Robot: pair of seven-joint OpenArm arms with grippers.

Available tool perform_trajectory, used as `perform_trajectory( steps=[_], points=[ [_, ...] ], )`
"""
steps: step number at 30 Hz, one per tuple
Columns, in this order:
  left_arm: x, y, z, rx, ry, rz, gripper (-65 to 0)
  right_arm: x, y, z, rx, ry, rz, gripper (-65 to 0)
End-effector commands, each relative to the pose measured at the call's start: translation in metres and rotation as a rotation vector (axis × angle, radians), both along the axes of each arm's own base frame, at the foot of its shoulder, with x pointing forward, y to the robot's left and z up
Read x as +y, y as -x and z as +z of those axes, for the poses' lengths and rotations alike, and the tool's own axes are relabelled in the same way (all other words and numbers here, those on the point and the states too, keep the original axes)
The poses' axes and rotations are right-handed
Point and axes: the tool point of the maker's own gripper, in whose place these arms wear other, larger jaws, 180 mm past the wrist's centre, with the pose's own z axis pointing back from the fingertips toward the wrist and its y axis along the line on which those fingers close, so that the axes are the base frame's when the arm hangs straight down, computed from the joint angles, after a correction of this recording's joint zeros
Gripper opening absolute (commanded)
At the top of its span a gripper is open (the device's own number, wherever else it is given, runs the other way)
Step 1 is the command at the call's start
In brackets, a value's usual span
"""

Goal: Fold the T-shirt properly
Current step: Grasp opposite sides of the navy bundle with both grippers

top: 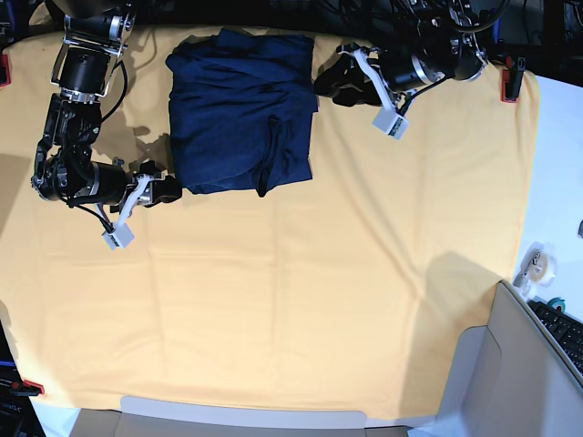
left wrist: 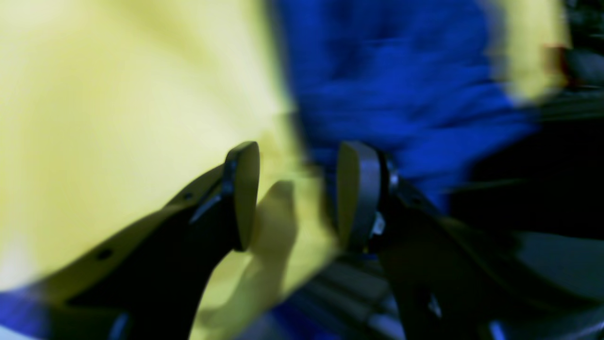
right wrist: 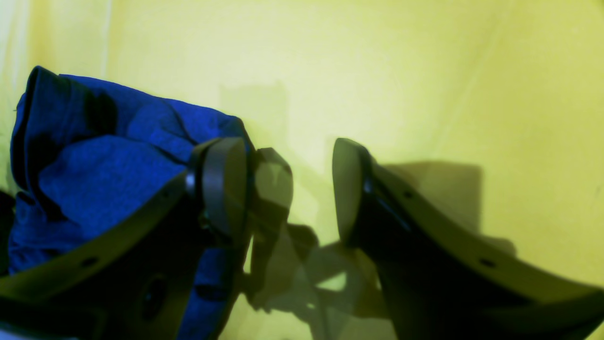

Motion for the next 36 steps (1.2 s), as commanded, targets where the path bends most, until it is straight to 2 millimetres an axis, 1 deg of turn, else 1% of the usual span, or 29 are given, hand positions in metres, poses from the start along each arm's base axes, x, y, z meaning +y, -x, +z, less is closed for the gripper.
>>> perform_trajectory(
  steps=[1,4,8,11,14,16,18,24,27,29,33,36],
  points=[
    [-0.003,-0.001,0.009,-0.023,0.032,0.004,-37.9,-0.007,-0.007,0.011,-0.029,0.013,0.001,-35.2],
    [-0.005,0.006,0.008,-0.008,0.049,0.007,-37.9,-0.004,-0.009,0.017,-0.049,0.002,0.008,-35.2],
    [-0.004,0.007,0.006,-0.002,0.044,0.008,-37.9,-0.001,-0.011,0.026,-0.083,0.015,0.019,-35.2],
    [-0.005,0.011,-0.004,0.038,0.058,0.011,-37.9,0.003,-0.012,0.029,-0.097,0.012,0.023,-35.2],
    [-0.007,0.02,-0.022,0.111,0.082,0.014,-37.9,0.015,-0.01,0.024,-0.083,0.005,0.05,-35.2],
    [-0.009,0.021,-0.028,0.133,0.093,0.015,-37.9,0.023,-0.008,0.022,-0.075,0.008,0.081,-35.1],
    [-0.009,0.017,-0.029,0.132,0.099,0.015,-37.9,0.03,-0.006,0.02,-0.068,0.011,0.107,-35.1],
    [-0.009,0.012,-0.029,0.125,0.101,0.015,-37.9,0.051,-0.004,0.017,-0.062,-0.012,0.144,-35.1],
    [-0.009,0.007,-0.027,0.113,0.101,0.014,-37.9,0.065,-0.001,0.014,-0.055,-0.03,0.17,-35.1],
    [-0.009,0.006,-0.027,0.111,0.101,0.014,-37.9,0.066,0.0,0.013,-0.052,-0.032,0.17,-35.1],
    [-0.009,0.006,-0.027,0.111,0.101,0.014,-37.9,0.067,0.005,0.003,-0.015,-0.043,0.165,-35.1],
    [-0.017,0.007,-0.026,0.109,0.107,-0.015,-37.9,0.067,0.01,-0.005,0.018,-0.054,0.161,-35.2]
  ],
)
